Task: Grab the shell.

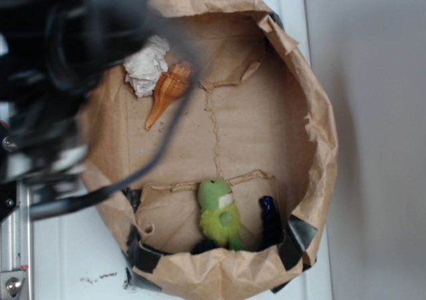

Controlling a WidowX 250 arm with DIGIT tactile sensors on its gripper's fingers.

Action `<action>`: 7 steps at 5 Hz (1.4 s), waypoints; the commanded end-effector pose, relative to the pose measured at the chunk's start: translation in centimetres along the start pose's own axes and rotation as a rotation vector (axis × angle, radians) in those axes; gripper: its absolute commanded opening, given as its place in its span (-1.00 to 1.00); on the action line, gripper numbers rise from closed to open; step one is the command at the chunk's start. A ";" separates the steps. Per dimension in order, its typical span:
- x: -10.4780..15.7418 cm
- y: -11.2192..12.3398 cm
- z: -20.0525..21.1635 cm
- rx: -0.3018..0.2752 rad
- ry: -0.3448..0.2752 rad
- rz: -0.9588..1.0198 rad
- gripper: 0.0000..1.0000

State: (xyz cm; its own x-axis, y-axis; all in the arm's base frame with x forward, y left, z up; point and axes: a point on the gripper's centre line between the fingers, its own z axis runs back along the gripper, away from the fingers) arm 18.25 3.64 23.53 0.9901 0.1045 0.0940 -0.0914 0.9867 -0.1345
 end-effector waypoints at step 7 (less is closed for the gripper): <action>8.2 0.7 -7.5 0.188 -0.115 0.062 1.00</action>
State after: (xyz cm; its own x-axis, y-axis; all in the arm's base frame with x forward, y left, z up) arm 26.75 4.45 15.13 0.9728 0.1809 0.1447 -0.1886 0.9812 0.0413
